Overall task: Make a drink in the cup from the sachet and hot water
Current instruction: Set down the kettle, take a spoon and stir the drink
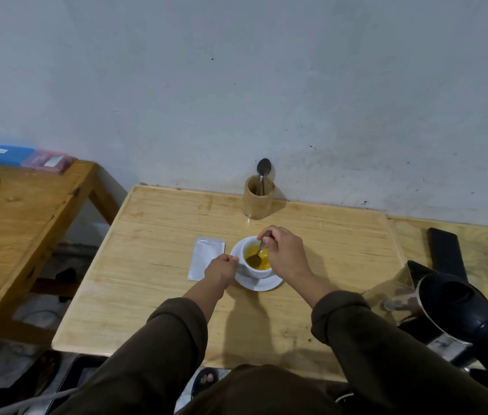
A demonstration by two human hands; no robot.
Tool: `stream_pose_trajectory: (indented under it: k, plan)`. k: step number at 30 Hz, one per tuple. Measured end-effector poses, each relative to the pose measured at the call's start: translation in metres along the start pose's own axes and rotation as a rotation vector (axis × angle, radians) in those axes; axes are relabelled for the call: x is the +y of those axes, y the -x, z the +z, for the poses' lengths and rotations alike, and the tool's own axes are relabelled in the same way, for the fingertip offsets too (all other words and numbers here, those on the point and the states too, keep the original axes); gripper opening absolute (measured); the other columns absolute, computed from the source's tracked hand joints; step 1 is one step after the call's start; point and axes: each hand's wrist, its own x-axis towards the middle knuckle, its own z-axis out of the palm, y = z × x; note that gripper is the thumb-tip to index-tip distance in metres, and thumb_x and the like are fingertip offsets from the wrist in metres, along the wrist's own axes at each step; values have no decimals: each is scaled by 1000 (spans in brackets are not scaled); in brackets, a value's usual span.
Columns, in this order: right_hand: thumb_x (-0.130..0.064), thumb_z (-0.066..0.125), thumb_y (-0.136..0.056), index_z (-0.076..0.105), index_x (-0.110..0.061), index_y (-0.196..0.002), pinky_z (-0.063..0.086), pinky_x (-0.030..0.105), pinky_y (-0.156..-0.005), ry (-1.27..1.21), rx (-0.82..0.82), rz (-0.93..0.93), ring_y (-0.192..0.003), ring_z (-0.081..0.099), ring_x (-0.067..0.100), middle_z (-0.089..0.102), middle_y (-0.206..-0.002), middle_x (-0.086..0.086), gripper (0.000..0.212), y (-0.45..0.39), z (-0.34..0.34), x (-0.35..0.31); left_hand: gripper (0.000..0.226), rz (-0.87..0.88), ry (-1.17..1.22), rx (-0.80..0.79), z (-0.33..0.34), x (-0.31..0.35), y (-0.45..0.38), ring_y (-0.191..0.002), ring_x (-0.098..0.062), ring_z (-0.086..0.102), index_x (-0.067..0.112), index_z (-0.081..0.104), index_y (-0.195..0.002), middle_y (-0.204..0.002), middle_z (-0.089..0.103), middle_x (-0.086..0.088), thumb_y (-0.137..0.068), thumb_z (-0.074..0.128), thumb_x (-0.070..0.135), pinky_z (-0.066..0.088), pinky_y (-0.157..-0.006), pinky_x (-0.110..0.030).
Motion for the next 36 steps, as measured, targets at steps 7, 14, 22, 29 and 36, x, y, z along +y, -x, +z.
stream_pose_trajectory:
  k: [7, 14, 22, 29, 36]
  plan:
    - [-8, 43, -94, 67, -9, -96, 39, 23, -74, 107, 46, -16, -92, 58, 22, 62, -102, 9, 23, -4, -2, 5, 38, -4, -3, -6, 0, 0, 0, -111, -37, 58, 8, 59, -119, -124, 61, -20, -98, 42, 34, 47, -98, -43]
    - [-5, 49, -92, 68, -8, -93, 41, 21, -77, 7, -5, -40, -88, 58, 15, 68, -100, 8, 20, -4, -3, 2, 38, -9, 18, -11, -1, -1, -3, -116, -41, 57, 6, 61, -116, -123, 62, -22, -97, 45, 34, 48, -97, -44]
    - [-9, 44, -94, 65, -10, -96, 36, 21, -73, 131, 13, -41, -90, 57, 20, 61, -101, 7, 21, -8, -4, 6, 26, -5, 49, -25, -2, -5, -6, -87, -25, 50, 12, 59, -96, -117, 64, -22, -95, 48, 35, 41, -78, -33]
    - [-5, 49, -91, 68, -7, -93, 40, 21, -78, 27, -13, -85, -88, 59, 19, 68, -99, 10, 20, -7, -2, 1, 21, -6, 55, -53, -4, -5, -8, -86, -24, 48, 15, 54, -87, -91, 55, -9, -95, 49, 34, 39, -76, -31]
    - [-9, 45, -93, 63, -9, -92, 38, 24, -72, 130, -11, -37, -87, 56, 20, 61, -98, 8, 18, -11, -3, 4, 24, -16, 60, -44, -4, -5, -9, -86, -25, 50, 20, 54, -75, -91, 57, -9, -94, 50, 34, 40, -75, -31]
